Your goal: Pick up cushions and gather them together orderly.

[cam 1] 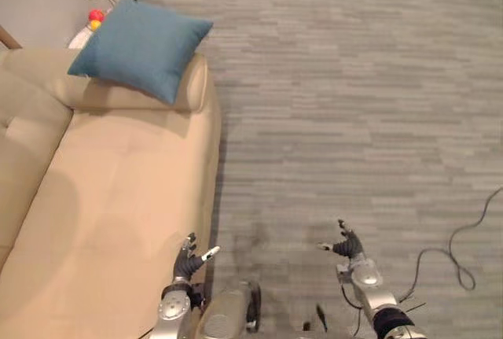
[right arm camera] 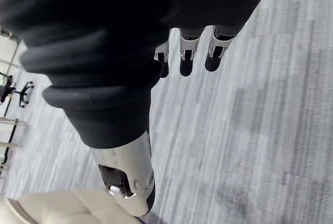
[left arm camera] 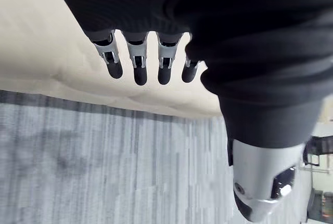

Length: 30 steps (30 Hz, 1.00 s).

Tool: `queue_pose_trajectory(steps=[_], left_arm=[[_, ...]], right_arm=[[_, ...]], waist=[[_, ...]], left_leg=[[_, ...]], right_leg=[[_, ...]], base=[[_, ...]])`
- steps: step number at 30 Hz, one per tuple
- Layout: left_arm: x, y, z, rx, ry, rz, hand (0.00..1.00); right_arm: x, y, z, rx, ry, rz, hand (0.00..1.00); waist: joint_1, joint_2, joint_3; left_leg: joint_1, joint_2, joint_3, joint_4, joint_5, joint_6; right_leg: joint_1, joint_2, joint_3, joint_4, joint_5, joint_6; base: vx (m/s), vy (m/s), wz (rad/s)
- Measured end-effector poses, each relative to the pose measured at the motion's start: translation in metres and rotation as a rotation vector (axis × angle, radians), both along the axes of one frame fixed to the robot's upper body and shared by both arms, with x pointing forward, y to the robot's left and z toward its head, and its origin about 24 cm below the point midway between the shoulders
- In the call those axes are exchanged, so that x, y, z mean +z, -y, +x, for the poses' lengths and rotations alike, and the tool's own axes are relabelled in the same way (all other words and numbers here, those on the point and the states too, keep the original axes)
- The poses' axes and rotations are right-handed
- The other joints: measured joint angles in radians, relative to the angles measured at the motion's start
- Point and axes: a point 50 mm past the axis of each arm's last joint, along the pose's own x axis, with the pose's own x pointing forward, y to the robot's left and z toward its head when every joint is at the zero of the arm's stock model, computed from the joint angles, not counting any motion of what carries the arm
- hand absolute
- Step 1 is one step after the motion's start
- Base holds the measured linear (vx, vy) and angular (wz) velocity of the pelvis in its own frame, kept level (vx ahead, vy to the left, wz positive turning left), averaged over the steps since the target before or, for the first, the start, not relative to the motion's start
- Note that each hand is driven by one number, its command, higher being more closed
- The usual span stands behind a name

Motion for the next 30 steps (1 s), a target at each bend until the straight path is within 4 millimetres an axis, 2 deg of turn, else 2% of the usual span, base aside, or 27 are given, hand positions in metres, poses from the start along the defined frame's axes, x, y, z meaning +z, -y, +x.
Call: queue_pose_trajectory(steps=[1,3,4,5,6,7,8,10,11,12,13,14,15,16,17,19,20,21,22,23,24,25,26,27,28,29,30], left_arm=[[0.000,0.001,-0.001,-0.010,0.000,0.002,0.00],[0.001,0.002,0.001,-0.014,0.007,0.002,0.00],[0.002,0.002,0.002,-0.018,0.011,0.004,0.00],[0.002,0.002,0.008,-0.025,0.015,0.005,0.00],[0.004,0.005,0.013,-0.028,0.024,-0.001,0.00],[0.004,0.005,0.015,-0.030,0.028,0.001,0.00],[0.004,0.005,0.018,-0.036,0.027,0.011,0.00],[0.002,0.000,0.015,-0.026,0.011,0.029,0.00],[0.002,0.000,0.015,-0.022,0.008,0.035,0.00],[0.001,0.000,0.014,-0.019,0.007,0.032,0.00],[0.000,0.004,0.014,-0.006,0.007,0.013,0.00],[0.000,0.005,0.014,0.007,0.007,0.004,0.00],[-0.002,0.004,0.009,0.042,-0.002,-0.011,0.00],[-0.003,0.003,0.008,0.043,-0.007,-0.014,0.00],[-0.003,0.004,0.009,0.046,-0.005,-0.021,0.00],[0.002,0.004,0.012,0.059,0.022,-0.037,0.00],[0.002,0.004,0.012,0.062,0.029,-0.040,0.00],[0.003,0.005,0.011,0.067,0.034,-0.046,0.00],[0.002,0.007,0.009,0.070,0.029,-0.054,0.00],[0.001,0.008,0.007,0.071,0.023,-0.057,0.00],[0.002,0.002,0.008,0.092,0.027,-0.051,0.00],[0.004,-0.001,0.010,0.109,0.042,-0.047,0.00],[0.005,-0.002,0.011,0.109,0.048,-0.046,0.00],[0.006,-0.004,0.010,0.121,0.049,-0.046,0.00],[0.003,-0.009,0.003,0.164,0.035,-0.049,0.00],[0.001,-0.013,-0.004,0.187,0.023,-0.045,0.00],[-0.001,-0.018,-0.011,0.200,0.007,-0.035,0.00]], right_arm=[[-0.002,0.000,-0.003,0.006,-0.010,-0.008,0.00],[-0.001,-0.001,-0.003,0.015,-0.005,-0.014,0.00],[0.000,-0.001,-0.002,0.015,-0.002,-0.015,0.00],[0.000,0.003,-0.003,0.013,-0.004,-0.026,0.00],[-0.001,0.008,-0.005,0.008,-0.013,-0.035,0.00],[-0.002,0.009,-0.006,0.003,-0.018,-0.036,0.00],[-0.004,0.011,-0.010,-0.008,-0.030,-0.038,0.00],[-0.007,0.011,-0.016,-0.016,-0.050,-0.035,0.00],[-0.009,0.014,-0.019,-0.032,-0.062,-0.034,0.00],[-0.008,0.015,-0.020,-0.034,-0.062,-0.036,0.00],[-0.006,0.019,-0.018,-0.033,-0.055,-0.047,0.00],[-0.004,0.019,-0.013,-0.029,-0.043,-0.050,0.00],[0.001,0.014,-0.003,-0.010,-0.016,-0.045,0.00],[0.003,0.011,0.002,-0.007,-0.002,-0.034,0.00],[0.005,0.010,0.005,-0.013,0.007,-0.023,0.00],[0.011,0.010,0.014,-0.028,0.042,-0.014,0.00],[0.013,0.012,0.016,-0.035,0.052,-0.017,0.00],[0.017,0.018,0.019,-0.063,0.072,-0.019,0.00],[0.017,0.024,0.017,-0.094,0.071,-0.017,0.00],[0.016,0.029,0.014,-0.111,0.068,-0.022,0.00],[0.012,0.030,0.010,-0.119,0.045,-0.019,0.00],[0.012,0.028,0.011,-0.116,0.051,-0.012,0.00],[0.014,0.028,0.012,-0.118,0.059,-0.012,0.00],[0.014,0.028,0.013,-0.114,0.060,-0.011,0.00],[0.012,0.026,0.012,-0.111,0.049,-0.007,0.00],[0.010,0.025,0.010,-0.113,0.042,-0.003,0.00],[0.009,0.023,0.009,-0.115,0.037,0.003,0.00]], waist=[[0.000,0.007,0.001],[-0.004,0.014,-0.003],[-0.010,0.015,-0.003],[-0.029,0.032,0.008],[-0.050,0.043,0.016],[-0.053,0.043,0.018],[-0.053,0.033,0.020],[-0.058,0.007,0.013],[-0.082,0.008,0.000],[-0.086,0.018,-0.005],[-0.084,0.068,-0.011],[-0.074,0.087,-0.005],[-0.043,0.108,0.009],[-0.028,0.110,0.020],[-0.019,0.103,0.025],[0.006,0.066,0.036],[0.008,0.062,0.037],[0.008,0.068,0.036],[0.008,0.092,0.028],[0.008,0.109,0.024],[0.027,0.074,0.028],[0.035,0.049,0.020],[0.029,0.045,0.021],[0.028,0.045,0.021],[0.037,0.047,0.014],[0.039,0.046,0.007],[0.037,0.041,0.003]], left_leg=[[0.081,-0.001,-0.008,-0.061,0.000,0.000],[0.187,-0.001,-0.025,-0.166,-0.001,-0.002],[0.205,-0.001,-0.037,-0.188,-0.001,-0.002],[0.243,0.014,-0.058,-0.220,-0.007,-0.013],[0.274,0.029,-0.081,-0.234,-0.019,-0.034],[0.293,0.033,-0.092,-0.241,-0.027,-0.049],[0.339,0.035,-0.102,-0.244,-0.050,-0.087],[0.395,0.040,-0.144,-0.221,-0.092,-0.148],[0.377,0.076,-0.186,-0.103,-0.130,-0.194],[0.345,0.093,-0.191,-0.030,-0.129,-0.195],[0.245,0.158,-0.180,0.189,-0.087,-0.236],[0.189,0.188,-0.165,0.316,-0.015,-0.235],[0.090,0.258,-0.112,0.550,0.095,-0.199],[0.017,0.292,-0.080,0.673,0.052,-0.151],[-0.018,0.291,-0.064,0.702,0.031,-0.143],[-0.141,0.215,-0.015,0.604,-0.025,-0.141],[-0.177,0.198,-0.005,0.537,-0.028,-0.141],[-0.218,0.181,0.011,0.358,-0.020,-0.149],[-0.228,0.172,0.038,0.117,0.033,-0.180],[-0.228,0.173,0.060,0.045,0.140,-0.120],[-0.169,0.132,0.106,-0.010,0.151,-0.077],[-0.174,0.118,0.150,-0.017,0.155,-0.082],[-0.193,0.128,0.192,0.018,0.152,-0.078],[-0.205,0.149,0.255,0.072,0.136,-0.052],[-0.164,0.148,0.258,0.067,0.094,0.009],[-0.125,0.141,0.255,0.040,0.063,0.022],[-0.082,0.123,0.237,0.001,0.037,0.018]], right_leg=[[-0.029,-0.027,-0.078,0.006,-0.032,-0.066],[-0.120,-0.059,-0.209,-0.124,-0.079,-0.159],[-0.150,-0.058,-0.233,-0.189,-0.084,-0.168],[-0.183,-0.029,-0.250,-0.383,-0.065,-0.175],[-0.195,0.001,-0.242,-0.598,0.006,-0.160],[-0.196,0.015,-0.224,-0.704,0.055,-0.157],[-0.197,0.033,-0.175,-0.853,0.151,-0.150],[-0.201,0.034,-0.138,-0.889,0.203,-0.183],[-0.207,0.040,-0.137,-0.791,0.305,-0.215],[-0.207,0.046,-0.152,-0.765,0.316,-0.219],[-0.176,0.091,-0.194,-0.754,0.273,-0.246],[-0.148,0.117,-0.205,-0.768,0.257,-0.256],[-0.064,0.170,-0.197,-0.822,0.238,-0.275],[0.015,0.191,-0.194,-0.867,0.224,-0.294],[0.057,0.190,-0.188,-0.889,0.218,-0.302],[0.184,0.148,-0.174,-0.978,0.197,-0.294],[0.204,0.138,-0.179,-0.991,0.186,-0.277],[0.236,0.129,-0.187,-1.008,0.166,-0.247],[0.267,0.130,-0.202,-1.015,0.136,-0.215],[0.287,0.133,-0.209,-1.015,0.119,-0.199],[0.316,0.101,-0.216,-1.022,0.107,-0.189],[0.325,0.086,-0.254,-1.043,0.127,-0.193],[0.341,0.085,-0.274,-1.060,0.143,-0.187],[0.366,0.086,-0.285,-1.056,0.158,-0.167],[0.373,0.084,-0.283,-0.978,0.144,-0.145],[0.350,0.068,-0.284,-0.873,0.120,-0.109],[0.311,0.043,-0.283,-0.712,0.096,-0.071]], base=[[0.51,0.094,0.02],[0.47,0.055,-0.06],[0.46,-0.001,0.25],[0.46,-0.031,0.58],[0.48,-0.044,0.69],[0.50,-0.067,0.63],[0.53,-0.112,0.49],[0.72,-0.241,0.93],[0.67,-0.284,1.28],[0.67,-0.326,1.12],[0.53,-0.267,0.37],[0.66,-0.299,-0.11],[0.63,-0.234,-0.34],[0.73,-0.235,-0.37],[0.59,-0.156,-0.14],[0.55,-0.066,-0.10],[0.59,0.019,0.02],[0.47,0.068,0.18],[0.48,0.143,0.28],[0.54,0.160,0.34],[0.63,0.162,0.44],[0.51,0.111,0.60],[0.42,0.110,0.82],[0.39,0.129,0.79],[0.47,0.191,0.66],[0.41,0.177,0.56],[0.40,0.178,0.83]])
